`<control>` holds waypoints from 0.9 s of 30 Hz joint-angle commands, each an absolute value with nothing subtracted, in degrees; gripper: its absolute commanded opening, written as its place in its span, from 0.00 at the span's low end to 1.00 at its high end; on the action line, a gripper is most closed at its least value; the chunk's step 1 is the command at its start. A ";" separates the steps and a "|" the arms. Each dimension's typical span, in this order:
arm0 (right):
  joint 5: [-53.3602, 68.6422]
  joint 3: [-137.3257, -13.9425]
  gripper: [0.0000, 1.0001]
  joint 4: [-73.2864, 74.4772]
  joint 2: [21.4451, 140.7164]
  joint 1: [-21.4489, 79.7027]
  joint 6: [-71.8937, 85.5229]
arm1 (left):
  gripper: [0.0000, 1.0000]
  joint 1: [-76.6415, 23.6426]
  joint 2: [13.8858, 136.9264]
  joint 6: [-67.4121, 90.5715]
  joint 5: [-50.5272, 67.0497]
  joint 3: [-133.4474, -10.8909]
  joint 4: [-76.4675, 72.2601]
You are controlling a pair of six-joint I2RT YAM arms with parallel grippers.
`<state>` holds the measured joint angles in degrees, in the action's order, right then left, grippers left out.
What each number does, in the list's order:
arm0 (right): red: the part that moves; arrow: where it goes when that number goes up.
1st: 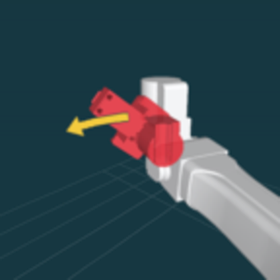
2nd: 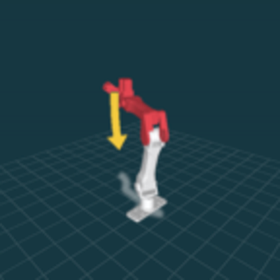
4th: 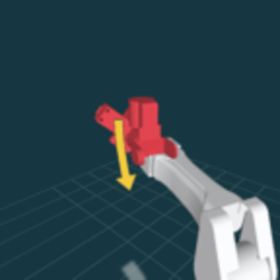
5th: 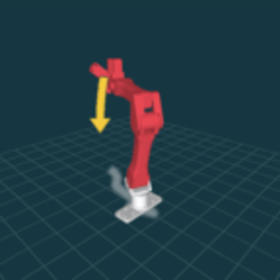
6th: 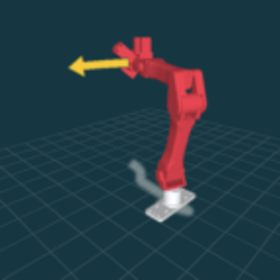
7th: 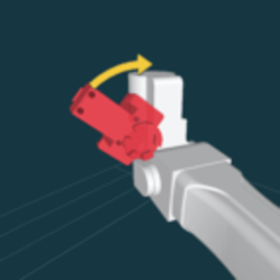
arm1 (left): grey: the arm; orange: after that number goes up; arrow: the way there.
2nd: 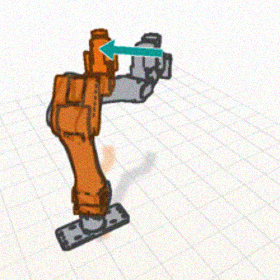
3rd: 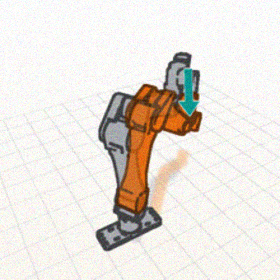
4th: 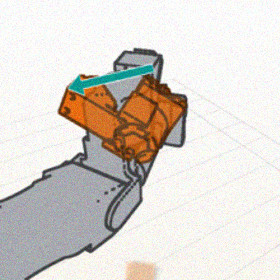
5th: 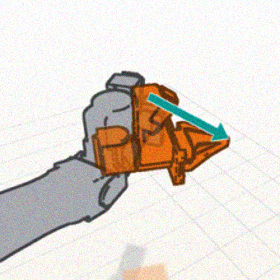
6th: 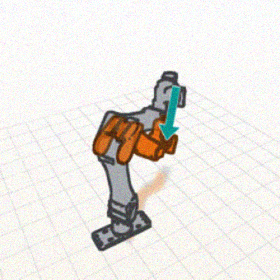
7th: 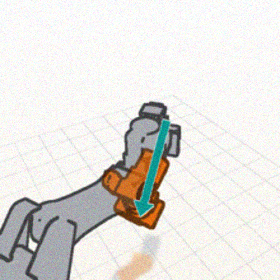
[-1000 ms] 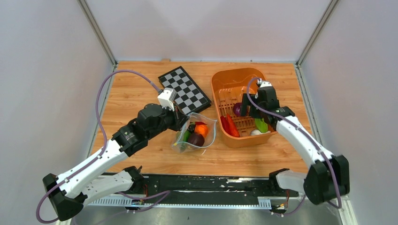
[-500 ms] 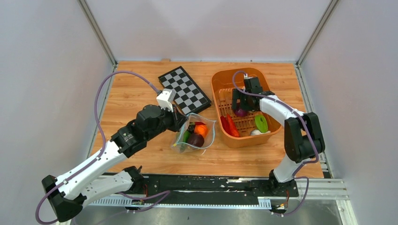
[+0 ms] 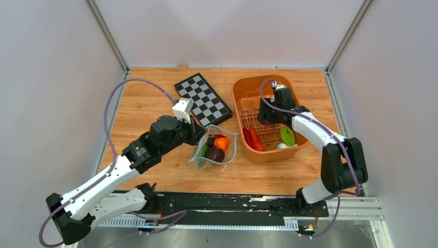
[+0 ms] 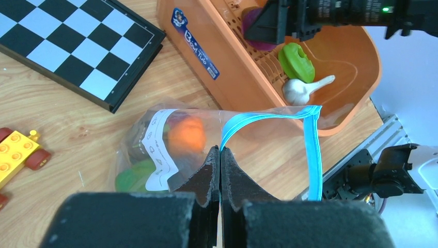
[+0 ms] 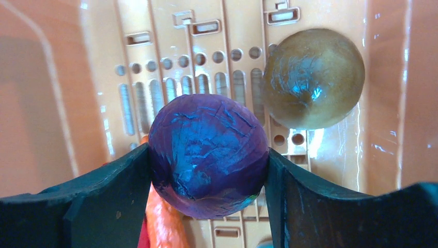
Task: Place the food in the zip-top bag and seal the zipper
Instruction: Pick up the fake vegetable from the bin, then place the fake vegetable in the zipper food storage bag.
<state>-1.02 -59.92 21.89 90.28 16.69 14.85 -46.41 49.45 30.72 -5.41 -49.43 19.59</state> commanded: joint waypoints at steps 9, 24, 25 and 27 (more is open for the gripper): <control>9.79 -51.06 0.58 11.26 72.23 16.79 21.17 | 0.00 -46.21 50.47 31.31 -3.29 -50.03 18.14; 29.20 -45.55 0.54 -2.16 54.92 23.08 21.09 | 0.00 -46.23 50.29 32.29 -3.13 -49.34 16.74; 31.93 -45.41 0.54 -3.17 54.22 23.42 20.61 | 0.00 -46.23 50.13 32.45 -3.30 -49.24 16.58; 36.47 -45.18 0.55 -5.24 52.62 24.58 19.83 | 0.00 -46.23 50.24 32.57 -3.23 -49.15 16.30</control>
<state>24.47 -45.74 2.57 55.68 22.85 21.85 -46.41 50.92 31.86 -3.05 -49.41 19.09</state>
